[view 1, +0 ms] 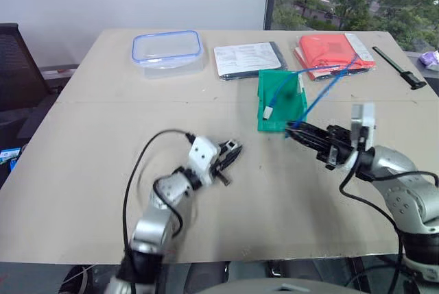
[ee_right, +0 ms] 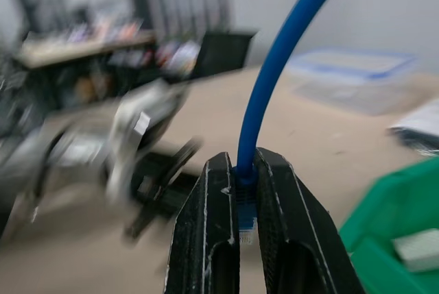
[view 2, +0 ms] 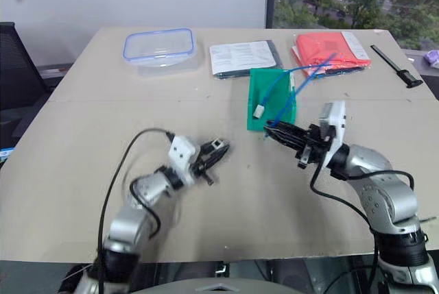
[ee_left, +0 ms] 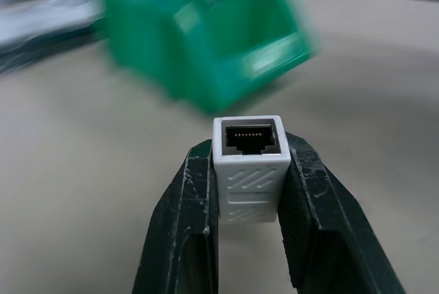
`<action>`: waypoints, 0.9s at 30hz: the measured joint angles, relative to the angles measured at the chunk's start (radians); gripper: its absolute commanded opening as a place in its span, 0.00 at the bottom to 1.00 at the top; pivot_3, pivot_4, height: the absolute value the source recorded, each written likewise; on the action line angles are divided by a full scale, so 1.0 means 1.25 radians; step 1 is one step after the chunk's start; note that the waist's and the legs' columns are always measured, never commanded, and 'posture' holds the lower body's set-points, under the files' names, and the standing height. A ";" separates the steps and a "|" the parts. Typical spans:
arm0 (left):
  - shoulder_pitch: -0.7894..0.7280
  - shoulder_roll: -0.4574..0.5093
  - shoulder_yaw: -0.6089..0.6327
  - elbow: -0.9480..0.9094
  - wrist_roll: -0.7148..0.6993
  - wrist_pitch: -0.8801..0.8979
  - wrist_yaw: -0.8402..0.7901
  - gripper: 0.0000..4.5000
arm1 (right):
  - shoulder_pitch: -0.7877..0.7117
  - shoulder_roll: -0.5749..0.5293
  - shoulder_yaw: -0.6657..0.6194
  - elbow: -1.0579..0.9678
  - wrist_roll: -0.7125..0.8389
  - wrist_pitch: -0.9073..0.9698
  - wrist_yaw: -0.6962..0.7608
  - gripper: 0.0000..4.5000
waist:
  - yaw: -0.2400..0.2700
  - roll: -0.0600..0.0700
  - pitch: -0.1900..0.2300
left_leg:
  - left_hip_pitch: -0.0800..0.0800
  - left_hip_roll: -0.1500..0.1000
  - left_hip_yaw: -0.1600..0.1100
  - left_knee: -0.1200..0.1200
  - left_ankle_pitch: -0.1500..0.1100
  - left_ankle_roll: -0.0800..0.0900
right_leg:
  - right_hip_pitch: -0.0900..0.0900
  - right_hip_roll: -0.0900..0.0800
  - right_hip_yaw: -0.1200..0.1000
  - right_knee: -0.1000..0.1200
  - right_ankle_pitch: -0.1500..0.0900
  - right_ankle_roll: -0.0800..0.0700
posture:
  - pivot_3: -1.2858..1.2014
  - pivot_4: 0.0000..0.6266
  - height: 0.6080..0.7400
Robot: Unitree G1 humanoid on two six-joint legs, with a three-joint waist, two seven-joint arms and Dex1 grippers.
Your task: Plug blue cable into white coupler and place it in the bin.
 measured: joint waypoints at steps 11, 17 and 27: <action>-0.211 0.017 -0.051 0.175 -0.072 0.074 -0.306 0.13 | -0.113 0.061 0.113 0.055 -0.107 -0.001 -0.001 0.00 | 0.000 0.000 0.000 | -0.001 -0.002 -0.001 0.000 0.000 0.000 | -0.001 0.001 -0.001 0.000 0.000 0.001 | 0.52 0.24 0.98; -0.241 0.017 -0.052 0.231 -0.071 0.072 -0.367 0.13 | -0.113 0.066 0.125 0.056 -0.146 -0.024 0.003 0.00 | 0.000 0.000 0.000 | -0.001 -0.002 -0.001 0.000 0.000 0.000 | -0.001 0.001 -0.001 0.001 0.000 0.001 | 0.52 0.24 0.98; -0.244 0.021 -0.060 0.242 -0.054 0.074 -0.420 0.13 | -0.116 0.061 0.126 0.102 -0.173 -0.061 0.059 0.00 | -0.001 0.000 0.000 | -0.001 -0.002 -0.001 0.000 0.000 0.000 | -0.001 0.001 -0.001 0.001 0.000 0.001 | 0.52 0.24 0.98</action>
